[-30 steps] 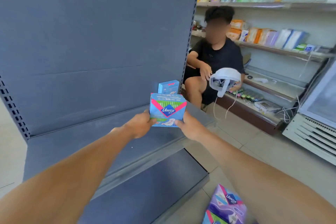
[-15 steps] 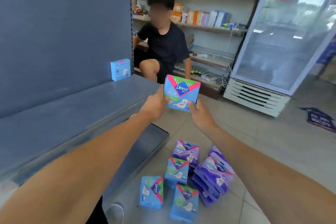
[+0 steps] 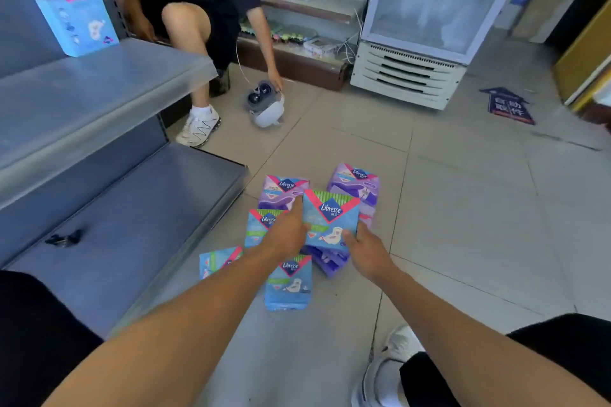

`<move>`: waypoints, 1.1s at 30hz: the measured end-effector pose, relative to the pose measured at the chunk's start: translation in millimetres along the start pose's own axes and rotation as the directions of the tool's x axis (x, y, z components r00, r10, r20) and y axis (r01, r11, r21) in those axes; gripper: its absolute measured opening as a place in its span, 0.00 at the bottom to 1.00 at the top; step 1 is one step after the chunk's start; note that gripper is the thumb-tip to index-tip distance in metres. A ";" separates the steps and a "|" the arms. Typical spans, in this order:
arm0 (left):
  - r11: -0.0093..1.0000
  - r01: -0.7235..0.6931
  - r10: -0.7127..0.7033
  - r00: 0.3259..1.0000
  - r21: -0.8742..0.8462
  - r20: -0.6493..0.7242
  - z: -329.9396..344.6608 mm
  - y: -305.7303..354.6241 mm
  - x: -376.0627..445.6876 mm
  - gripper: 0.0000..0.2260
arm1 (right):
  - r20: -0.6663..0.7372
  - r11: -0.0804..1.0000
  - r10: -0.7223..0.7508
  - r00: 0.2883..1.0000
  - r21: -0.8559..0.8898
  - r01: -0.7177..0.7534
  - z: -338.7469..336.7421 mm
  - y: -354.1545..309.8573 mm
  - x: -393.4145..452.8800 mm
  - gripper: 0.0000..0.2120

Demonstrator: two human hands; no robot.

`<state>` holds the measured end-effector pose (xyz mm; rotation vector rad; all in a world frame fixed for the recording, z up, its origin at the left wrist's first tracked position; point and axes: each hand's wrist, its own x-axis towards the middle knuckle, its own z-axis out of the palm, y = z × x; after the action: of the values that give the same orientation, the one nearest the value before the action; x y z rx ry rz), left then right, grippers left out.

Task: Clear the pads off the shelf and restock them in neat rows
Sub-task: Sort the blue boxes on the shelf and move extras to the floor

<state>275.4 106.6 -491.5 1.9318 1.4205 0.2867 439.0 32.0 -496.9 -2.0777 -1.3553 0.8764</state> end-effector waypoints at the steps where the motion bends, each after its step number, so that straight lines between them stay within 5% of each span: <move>1: 1.000 0.013 -0.013 1.000 0.017 0.023 18.5 -5.8 0.2 0.31 | 0.006 0.999 0.040 0.999 0.005 -0.040 6.4 16.5 -0.8 0.16; 9: 0.998 -0.060 0.051 0.964 0.029 0.261 140.6 -33.1 6.7 0.33 | 0.049 0.945 0.327 0.944 -0.004 -0.327 44.7 130.0 3.8 0.13; 15: 1.000 0.012 -0.021 0.925 0.027 0.379 210.6 -61.4 24.0 0.34 | 0.125 0.889 0.458 0.880 -0.034 -0.457 75.7 189.0 24.4 0.14; 27: 0.988 0.052 -0.110 0.890 0.142 0.442 264.6 -98.3 40.4 0.34 | 0.156 0.851 0.521 0.839 -0.020 -0.525 121.2 235.1 34.5 0.15; 33: 0.947 0.036 -0.183 0.876 0.318 0.446 245.2 -66.9 39.2 0.34 | 0.143 0.873 0.464 0.874 -0.242 -0.424 104.2 218.8 35.8 0.17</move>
<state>376.7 51.1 -721.2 1.9655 1.2834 -0.4597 503.0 -10.3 -729.5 -2.5850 -1.1062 1.2035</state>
